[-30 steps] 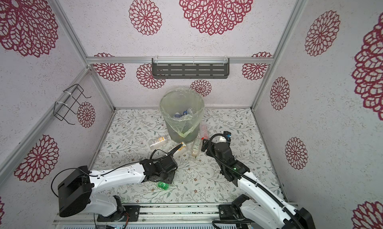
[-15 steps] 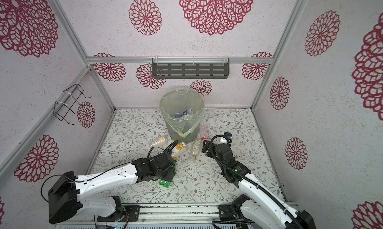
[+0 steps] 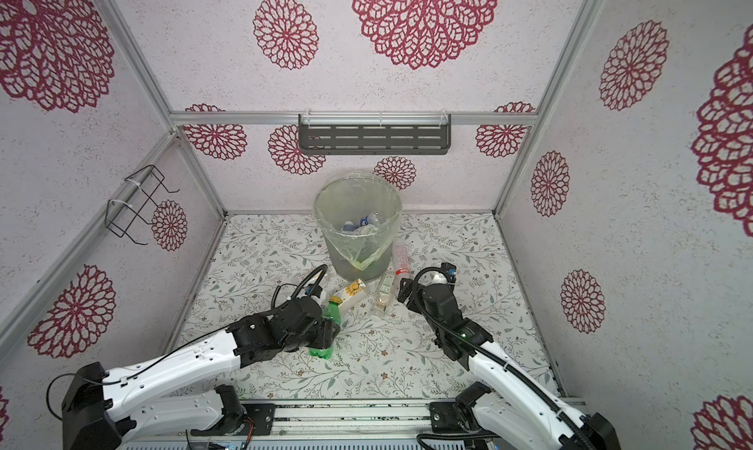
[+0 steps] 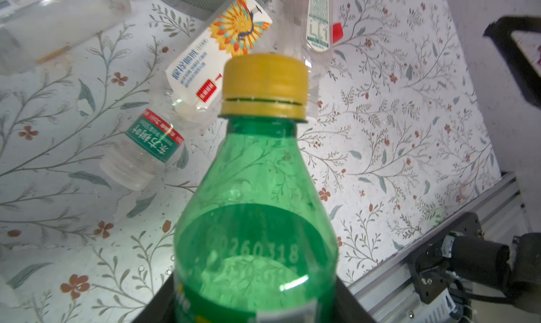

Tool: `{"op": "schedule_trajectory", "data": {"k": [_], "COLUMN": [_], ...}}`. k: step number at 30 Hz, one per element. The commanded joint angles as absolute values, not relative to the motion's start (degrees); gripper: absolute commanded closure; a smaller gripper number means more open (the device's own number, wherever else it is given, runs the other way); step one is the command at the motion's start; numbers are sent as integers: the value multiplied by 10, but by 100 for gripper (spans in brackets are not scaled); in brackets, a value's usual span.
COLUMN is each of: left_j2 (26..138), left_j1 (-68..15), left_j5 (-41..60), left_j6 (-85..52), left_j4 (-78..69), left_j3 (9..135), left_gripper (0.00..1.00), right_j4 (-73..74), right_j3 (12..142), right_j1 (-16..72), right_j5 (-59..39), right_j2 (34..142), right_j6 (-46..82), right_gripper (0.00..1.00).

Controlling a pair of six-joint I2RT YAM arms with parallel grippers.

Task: Throw the plastic bottles in the bin
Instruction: 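Lift the green soda bottle with the left gripper toward the bin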

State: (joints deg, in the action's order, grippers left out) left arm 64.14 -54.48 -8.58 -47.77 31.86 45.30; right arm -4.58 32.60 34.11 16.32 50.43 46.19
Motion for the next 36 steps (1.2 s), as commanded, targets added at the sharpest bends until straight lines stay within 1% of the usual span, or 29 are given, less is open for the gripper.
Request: {"op": "schedule_trajectory", "data": {"k": [1,9,19,24,30,36], "left_j2": [605,526,451,412,400,406], "left_j1": [-516,-454,-405,-373,-324,-294], "left_j5": [-84,-50,-12,21,91,131], "left_j6": [-497,-523,-536,-552,-573,-574], "left_j4": [291,272,253,210,144,105], "left_j3": [431,388,336,309,286,296], "left_gripper": [44,44,44,44,44,44], "right_j4": [-34,-18,-6,0,1,3], "right_j3": [320,311,314,317,323,323], "right_j1": [337,336,336,336,336,336], "right_j5": [163,157,145,138,133,131], "right_j2": [497,502,525,538,548,550], "right_j6": [466,471,476,476,476,479], "right_gripper": [1,1,1,1,1,1]}}
